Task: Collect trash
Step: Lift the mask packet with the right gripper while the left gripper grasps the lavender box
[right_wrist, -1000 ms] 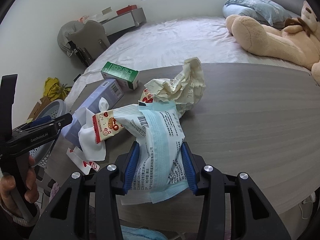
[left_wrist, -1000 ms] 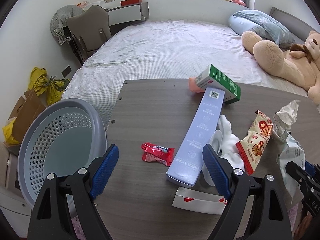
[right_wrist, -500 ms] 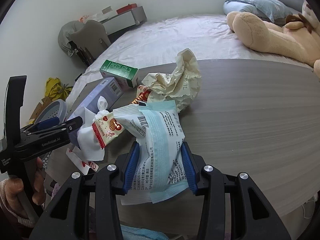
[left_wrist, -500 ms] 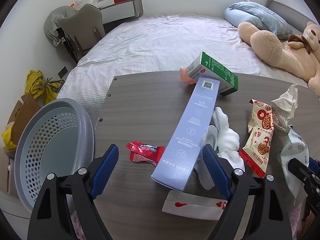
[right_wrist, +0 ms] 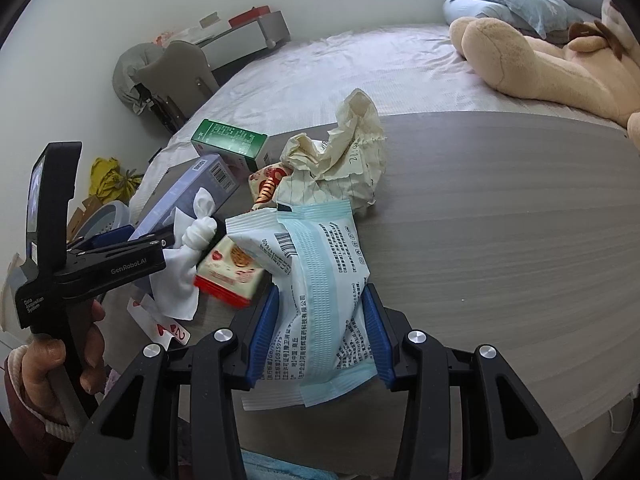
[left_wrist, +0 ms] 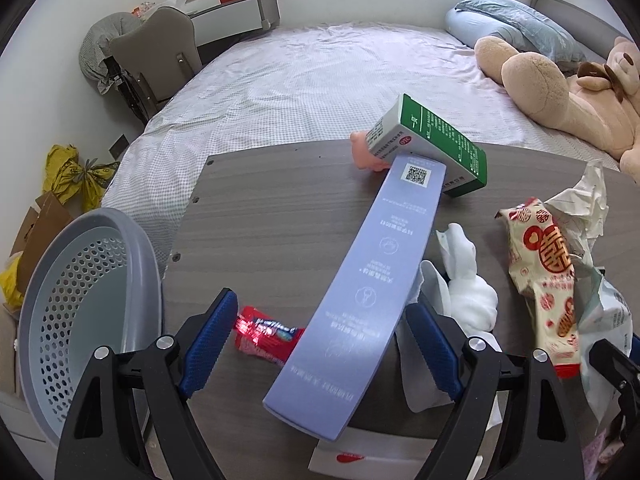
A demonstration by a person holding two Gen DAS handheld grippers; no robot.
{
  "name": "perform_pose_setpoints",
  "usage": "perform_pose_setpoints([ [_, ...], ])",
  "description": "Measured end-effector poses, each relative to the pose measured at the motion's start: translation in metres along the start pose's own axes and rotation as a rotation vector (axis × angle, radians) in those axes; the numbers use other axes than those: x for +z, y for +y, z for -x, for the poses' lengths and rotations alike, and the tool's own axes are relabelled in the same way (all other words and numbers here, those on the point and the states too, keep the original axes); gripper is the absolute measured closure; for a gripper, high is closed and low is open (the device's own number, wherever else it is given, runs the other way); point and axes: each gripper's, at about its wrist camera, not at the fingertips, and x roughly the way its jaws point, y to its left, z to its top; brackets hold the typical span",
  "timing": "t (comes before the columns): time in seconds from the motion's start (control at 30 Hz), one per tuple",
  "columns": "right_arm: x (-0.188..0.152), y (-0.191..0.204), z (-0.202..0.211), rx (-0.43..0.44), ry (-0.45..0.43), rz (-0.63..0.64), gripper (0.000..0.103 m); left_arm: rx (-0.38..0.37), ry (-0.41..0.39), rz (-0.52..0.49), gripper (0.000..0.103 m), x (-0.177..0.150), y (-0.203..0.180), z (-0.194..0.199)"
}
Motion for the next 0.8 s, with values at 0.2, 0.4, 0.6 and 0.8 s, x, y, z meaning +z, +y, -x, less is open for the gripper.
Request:
perform_pose_setpoints([
  [0.2,0.001,-0.001,-0.001,-0.002,0.003,-0.001,0.061,-0.026,-0.004,0.004,0.046,0.002,0.0,0.001],
  [0.4,0.001,0.0,-0.002,-0.002,0.002,0.004,0.061,-0.009,0.021,0.062,0.063,-0.004,0.01,0.004],
  [0.6,0.001,0.0,-0.002,0.001,0.0,0.008,0.061,0.003,-0.022,0.065,0.039,-0.005,0.013,0.022],
  [0.8,0.002,0.0,0.001,0.005,-0.011,0.005,0.061,0.002,-0.029,0.047,0.036,-0.007,0.013,0.037],
])
